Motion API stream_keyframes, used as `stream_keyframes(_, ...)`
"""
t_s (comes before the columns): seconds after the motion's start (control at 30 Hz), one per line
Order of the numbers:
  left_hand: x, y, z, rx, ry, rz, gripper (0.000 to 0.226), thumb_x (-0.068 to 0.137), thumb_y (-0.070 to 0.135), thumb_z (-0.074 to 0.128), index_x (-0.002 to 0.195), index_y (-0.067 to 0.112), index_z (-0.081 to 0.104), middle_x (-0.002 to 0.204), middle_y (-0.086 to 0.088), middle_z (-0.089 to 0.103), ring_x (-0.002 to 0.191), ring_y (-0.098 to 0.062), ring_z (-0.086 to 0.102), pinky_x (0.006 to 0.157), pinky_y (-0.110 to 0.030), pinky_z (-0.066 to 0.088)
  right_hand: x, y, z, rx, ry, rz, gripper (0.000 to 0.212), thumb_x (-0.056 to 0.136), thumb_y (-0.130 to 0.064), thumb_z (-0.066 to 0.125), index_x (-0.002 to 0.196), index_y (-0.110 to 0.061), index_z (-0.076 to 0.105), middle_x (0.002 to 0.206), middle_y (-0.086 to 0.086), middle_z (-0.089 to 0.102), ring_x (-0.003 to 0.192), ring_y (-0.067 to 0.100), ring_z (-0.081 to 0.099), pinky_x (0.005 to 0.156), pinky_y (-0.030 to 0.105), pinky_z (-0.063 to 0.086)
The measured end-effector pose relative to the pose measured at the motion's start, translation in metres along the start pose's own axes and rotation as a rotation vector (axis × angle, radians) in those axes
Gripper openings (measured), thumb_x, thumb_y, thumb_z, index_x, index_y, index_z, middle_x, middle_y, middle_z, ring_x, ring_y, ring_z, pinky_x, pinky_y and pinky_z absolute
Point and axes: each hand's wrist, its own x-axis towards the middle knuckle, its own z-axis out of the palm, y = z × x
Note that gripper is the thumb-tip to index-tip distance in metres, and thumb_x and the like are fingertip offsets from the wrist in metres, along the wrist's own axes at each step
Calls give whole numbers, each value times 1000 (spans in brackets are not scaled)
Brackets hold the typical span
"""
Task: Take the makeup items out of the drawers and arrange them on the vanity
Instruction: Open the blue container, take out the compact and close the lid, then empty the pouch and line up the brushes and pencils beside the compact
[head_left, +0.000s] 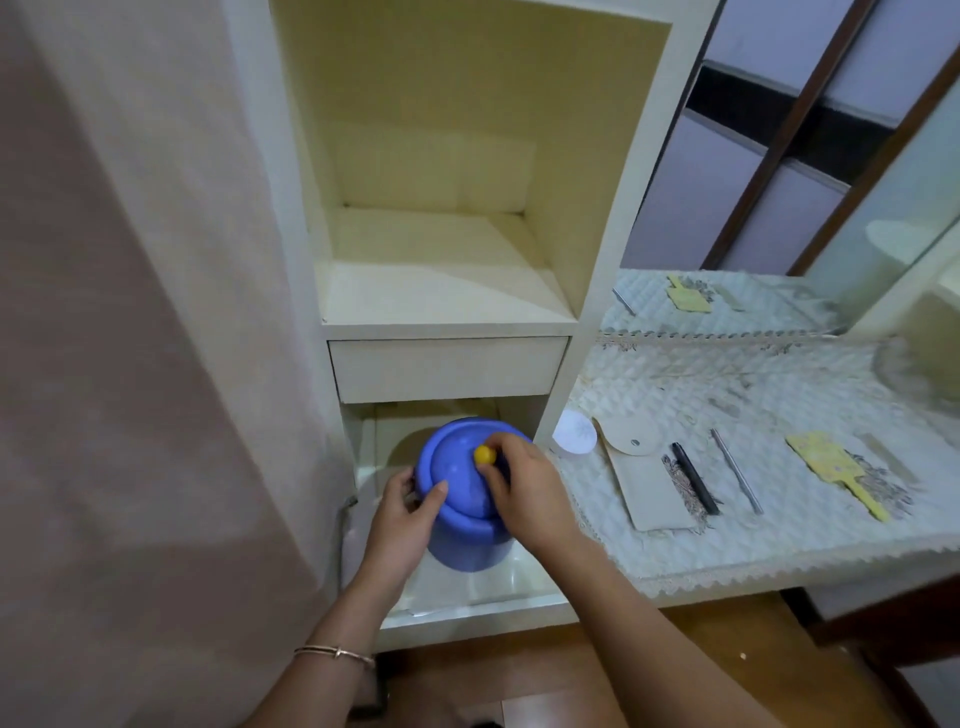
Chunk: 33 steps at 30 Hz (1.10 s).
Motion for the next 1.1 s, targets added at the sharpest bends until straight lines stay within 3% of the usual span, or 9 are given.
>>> stream_keyframes(0.23, -1, -1, 1, 86, 7, 6, 40, 89, 16, 55, 127, 9, 44, 107, 0, 52, 97, -14, 52, 83, -25, 37, -9, 5, 2, 103, -27, -47, 29, 91, -19, 51, 118, -10, 51, 120, 7, 57, 108, 19, 52, 86, 13, 33)
stream_keyframes(0.4, -3, -7, -5, 121, 4, 33, 37, 88, 12, 56, 124, 6, 48, 110, -3, 54, 97, -16, 53, 84, -27, 38, -32, 23, -17, 119, -49, -18, 42, 87, -22, 59, 126, -10, 48, 125, 7, 55, 114, 19, 49, 94, 18, 32)
stream_keyframes(0.5, -13, -33, -13, 165, 21, 27, 24, 89, 23, 56, 111, 16, 55, 108, -7, 62, 100, -25, 60, 88, -40, 45, -56, 49, -33, 104, -14, 68, 34, 87, -19, 58, 121, -12, 54, 120, 5, 60, 112, 18, 53, 93, 18, 35)
stream_keyframes(0.57, -28, -54, -12, 219, 30, 30, 5, 88, 25, 57, 89, 22, 60, 90, -5, 68, 94, -27, 63, 88, -44, 46, -76, 72, -45, 108, 2, 171, 31, 89, -18, 56, 119, -12, 56, 117, 3, 62, 106, 13, 55, 91, 18, 37)
stream_keyframes(0.67, -52, -78, 5, 285, -83, -15, 6, 83, 24, 62, 77, 26, 62, 82, 0, 69, 87, -24, 64, 84, -34, 47, -113, 110, -64, 148, -51, 348, 29, 90, -19, 54, 118, -13, 57, 108, -2, 62, 95, 7, 54, 81, 17, 43)
stream_keyframes(0.83, -61, -116, 57, 535, -407, -146, 9, 79, 28, 61, 80, 37, 64, 88, -2, 66, 91, -27, 63, 88, -41, 47, -177, 197, -88, 209, -233, 664, 29, 89, -23, 56, 116, -13, 58, 101, -6, 60, 97, 12, 57, 82, 20, 42)
stream_keyframes(0.9, -65, -131, 74, 694, -506, -258, 9, 86, 28, 59, 95, 30, 60, 95, 2, 61, 98, -21, 60, 85, -32, 46, -205, 228, -93, 232, -336, 793, 31, 88, -21, 57, 116, -8, 57, 106, 1, 61, 94, 13, 55, 80, 21, 41)
stream_keyframes(1.03, -91, -173, 132, 900, -506, -505, 22, 92, 21, 52, 110, 11, 59, 103, -1, 53, 103, -16, 51, 84, -24, 35, -273, 313, -124, 252, -436, 1033, 32, 88, -16, 56, 112, 5, 57, 103, 19, 62, 89, 24, 55, 74, 31, 43)
stream_keyframes(1.1, -113, -181, 163, 921, -502, -524, 14, 89, 19, 55, 91, 12, 66, 93, -4, 56, 94, -18, 53, 82, -26, 37, -302, 347, -148, 292, -438, 1160, 32, 89, -15, 55, 114, 5, 54, 97, 13, 55, 87, 22, 52, 71, 19, 47)
